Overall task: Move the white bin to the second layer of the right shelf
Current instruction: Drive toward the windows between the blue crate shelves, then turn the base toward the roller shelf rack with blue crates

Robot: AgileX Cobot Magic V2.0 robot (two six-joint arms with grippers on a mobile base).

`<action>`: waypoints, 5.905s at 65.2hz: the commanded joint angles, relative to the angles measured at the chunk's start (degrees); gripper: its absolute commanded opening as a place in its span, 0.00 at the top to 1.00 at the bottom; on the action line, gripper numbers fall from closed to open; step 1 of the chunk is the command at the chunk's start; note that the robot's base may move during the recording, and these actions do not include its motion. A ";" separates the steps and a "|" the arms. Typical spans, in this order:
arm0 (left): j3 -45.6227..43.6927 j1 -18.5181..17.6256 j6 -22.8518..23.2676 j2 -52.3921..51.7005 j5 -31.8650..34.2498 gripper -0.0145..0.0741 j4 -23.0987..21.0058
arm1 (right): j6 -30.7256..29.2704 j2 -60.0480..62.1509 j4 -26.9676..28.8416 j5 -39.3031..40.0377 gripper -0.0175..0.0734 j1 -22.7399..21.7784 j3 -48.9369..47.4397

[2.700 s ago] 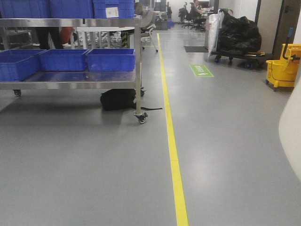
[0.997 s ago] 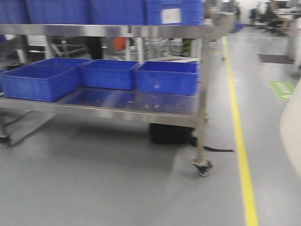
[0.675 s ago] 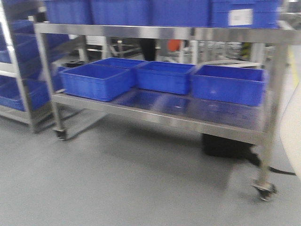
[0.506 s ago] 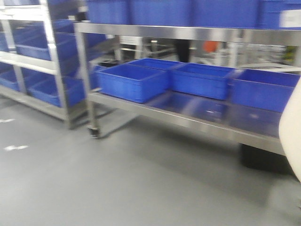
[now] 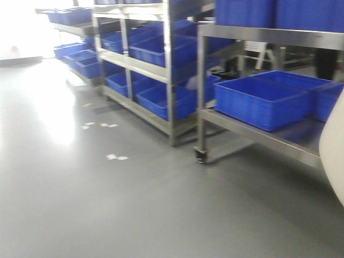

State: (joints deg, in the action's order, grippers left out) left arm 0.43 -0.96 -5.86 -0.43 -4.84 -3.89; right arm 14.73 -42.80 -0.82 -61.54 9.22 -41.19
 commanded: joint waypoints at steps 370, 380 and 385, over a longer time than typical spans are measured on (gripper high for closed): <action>2.11 -0.21 0.15 -0.75 4.84 0.74 -0.35 | -0.24 0.27 -0.10 1.69 0.75 -0.46 -1.66; 2.11 -0.21 0.15 -0.75 4.84 0.74 -0.35 | -0.24 0.27 -0.10 1.69 0.75 -0.46 -1.66; 2.11 -0.21 0.15 -0.75 4.84 0.74 -0.35 | -0.24 0.27 -0.10 1.69 0.75 -0.46 -1.66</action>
State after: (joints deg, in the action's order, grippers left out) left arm 0.43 -0.96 -5.86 -0.43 -4.84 -3.89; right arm 14.70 -42.68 -0.71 -62.59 9.22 -41.19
